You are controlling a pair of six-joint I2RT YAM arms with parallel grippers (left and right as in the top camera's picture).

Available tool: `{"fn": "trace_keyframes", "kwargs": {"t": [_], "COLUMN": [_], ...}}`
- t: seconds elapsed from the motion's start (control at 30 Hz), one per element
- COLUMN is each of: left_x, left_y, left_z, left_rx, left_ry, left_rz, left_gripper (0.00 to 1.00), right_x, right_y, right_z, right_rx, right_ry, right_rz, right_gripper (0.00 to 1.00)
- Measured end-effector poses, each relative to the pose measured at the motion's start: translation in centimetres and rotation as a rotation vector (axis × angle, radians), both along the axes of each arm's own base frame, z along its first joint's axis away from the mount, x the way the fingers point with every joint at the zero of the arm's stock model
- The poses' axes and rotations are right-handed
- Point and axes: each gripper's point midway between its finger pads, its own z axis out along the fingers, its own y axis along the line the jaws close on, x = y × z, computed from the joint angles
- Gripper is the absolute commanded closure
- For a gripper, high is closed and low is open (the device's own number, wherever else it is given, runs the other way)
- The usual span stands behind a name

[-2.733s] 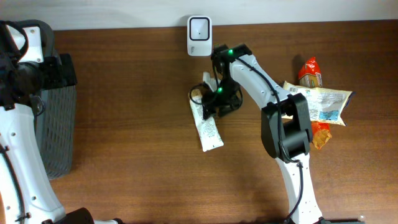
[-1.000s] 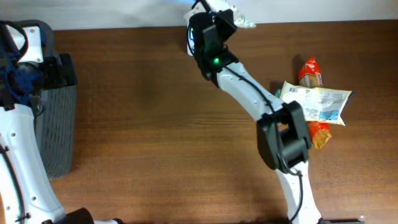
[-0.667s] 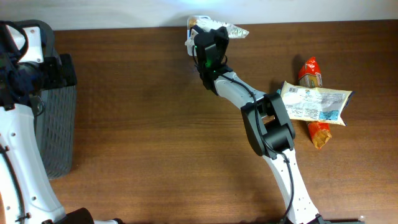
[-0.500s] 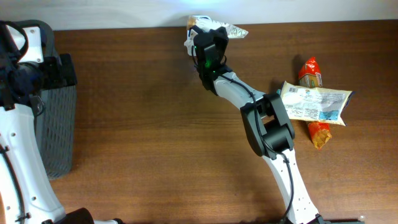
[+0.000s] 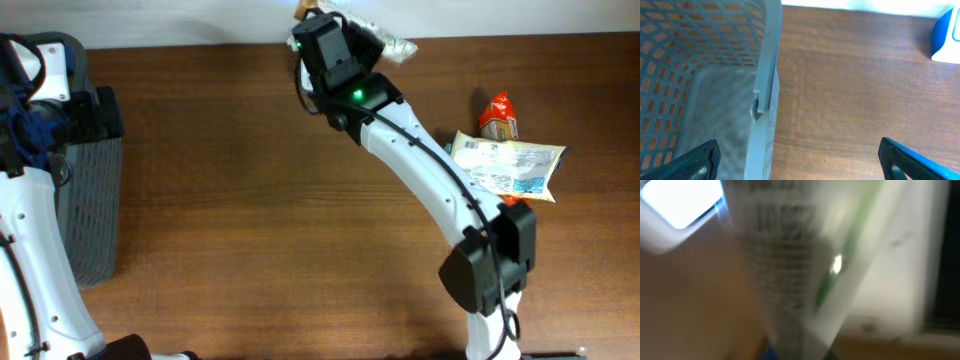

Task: Scan the item barcode
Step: 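Place the tube beside the other items at right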

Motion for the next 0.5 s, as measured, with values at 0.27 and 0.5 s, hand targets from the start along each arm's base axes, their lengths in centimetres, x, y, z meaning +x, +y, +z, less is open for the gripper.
{"fn": "trace_keyframes", "kwargs": {"t": [0.27, 0.5], "left_x": [0.0, 0.0], "left_y": [0.0, 0.0], "left_z": [0.0, 0.0], "left_rx": [0.001, 0.001], "left_ry": [-0.001, -0.001], "left_rz": [0.0, 0.001], "left_gripper": [0.01, 0.01], "right_x": [-15.0, -15.7], "right_y": [-6.0, -13.5], "right_z": [-12.4, -23.7], "right_rx": [0.63, 0.62], "right_ry": [0.712, 0.714], "right_rz": [-0.657, -0.879], "right_gripper": [0.96, 0.72]}}
